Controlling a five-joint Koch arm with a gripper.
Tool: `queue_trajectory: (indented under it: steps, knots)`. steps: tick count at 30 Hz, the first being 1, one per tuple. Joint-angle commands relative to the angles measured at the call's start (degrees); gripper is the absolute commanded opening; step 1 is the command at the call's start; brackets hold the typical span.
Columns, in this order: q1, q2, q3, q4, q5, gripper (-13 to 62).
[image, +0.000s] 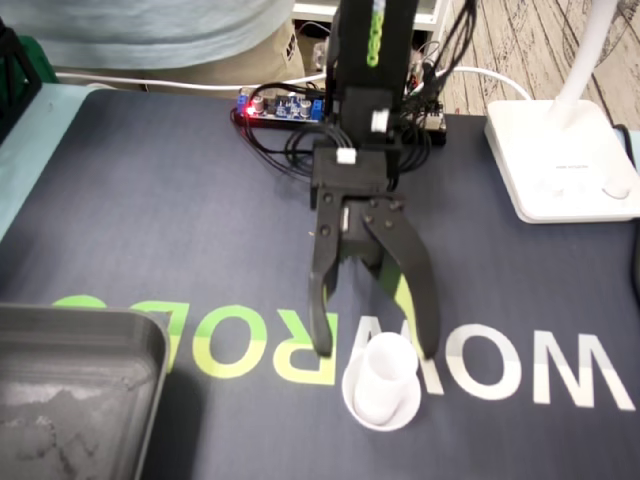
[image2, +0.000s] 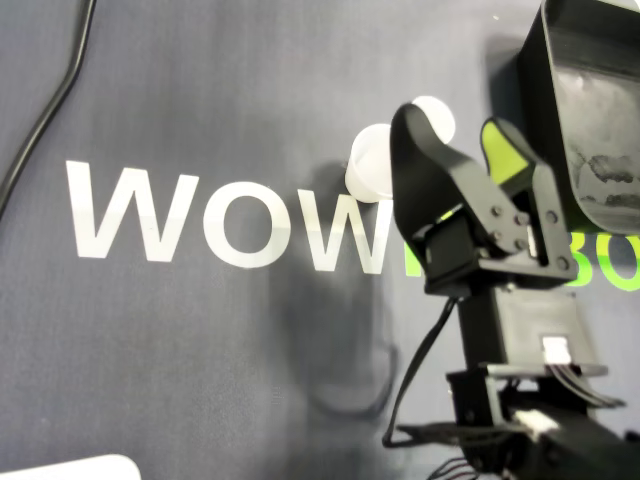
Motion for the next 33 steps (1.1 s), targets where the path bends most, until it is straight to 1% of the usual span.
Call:
queue_trajectory:
  steps: [1,17,26,29,33]
  knots:
    - [-0.62,-0.79,-2.64,-5.19,-0.53,31.8]
    - [-3.87,-8.26,-6.06,-5.19,-0.53,31.7]
    - [-3.25,-12.83,-9.49,-5.01,-0.53,31.7]
    - [-3.08,-13.71,-9.67,-4.92,-0.53,30.2]
    - [-2.99,-14.68,-9.84,-4.92,-0.53,30.1]
